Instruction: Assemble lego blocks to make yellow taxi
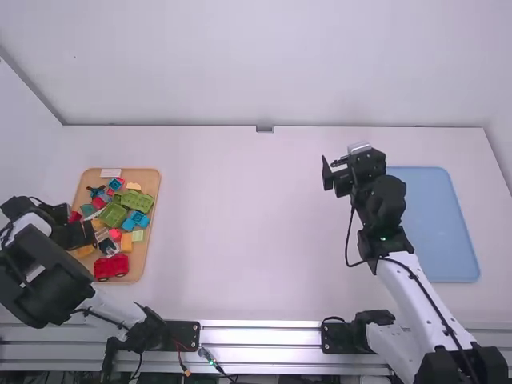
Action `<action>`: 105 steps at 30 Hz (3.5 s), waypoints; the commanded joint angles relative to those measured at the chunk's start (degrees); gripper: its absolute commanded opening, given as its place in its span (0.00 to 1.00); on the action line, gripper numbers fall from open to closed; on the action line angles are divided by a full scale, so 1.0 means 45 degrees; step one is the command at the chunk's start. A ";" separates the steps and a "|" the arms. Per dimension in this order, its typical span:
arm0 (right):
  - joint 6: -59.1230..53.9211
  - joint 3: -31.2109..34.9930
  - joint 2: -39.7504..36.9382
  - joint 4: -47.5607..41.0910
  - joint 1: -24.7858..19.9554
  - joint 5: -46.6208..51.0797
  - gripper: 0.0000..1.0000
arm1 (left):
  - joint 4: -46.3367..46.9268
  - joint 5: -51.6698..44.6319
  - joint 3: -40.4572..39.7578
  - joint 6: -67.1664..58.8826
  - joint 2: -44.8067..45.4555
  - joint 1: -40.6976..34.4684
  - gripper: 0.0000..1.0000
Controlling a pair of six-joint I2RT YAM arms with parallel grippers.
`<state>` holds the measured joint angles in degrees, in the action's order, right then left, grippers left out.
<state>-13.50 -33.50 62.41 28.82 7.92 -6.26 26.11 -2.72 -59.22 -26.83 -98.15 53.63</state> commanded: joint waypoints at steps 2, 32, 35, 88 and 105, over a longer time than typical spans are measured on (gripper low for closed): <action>0.0039 -0.0520 0.0039 -0.0049 0.0000 0.0019 0.99 | -0.0073 0.0092 0.0141 0.0097 -0.0350 0.0097 0.99; 0.0034 -0.0520 0.0039 0.0146 0.0015 0.0015 0.99 | -0.0510 0.0053 -0.0015 0.0782 -0.1404 0.0097 0.95; 0.0034 -0.0520 0.0039 0.0165 0.0000 0.0015 0.99 | -0.0068 0.0024 -0.0384 0.0758 -0.1379 0.0097 0.98; 0.0364 -0.0520 0.0039 0.0452 0.0228 -0.0019 0.99 | -0.0427 -0.1054 -0.0126 -0.2186 -0.1817 0.0646 0.90; 0.0364 -0.0520 0.0039 0.0597 0.0228 -0.0019 0.99 | 0.0549 -0.2205 -0.0967 -0.1695 -0.1807 0.1438 0.95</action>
<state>-12.16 -33.52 62.41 31.14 8.99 -6.50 27.51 -10.96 -61.17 -34.33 -105.97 59.61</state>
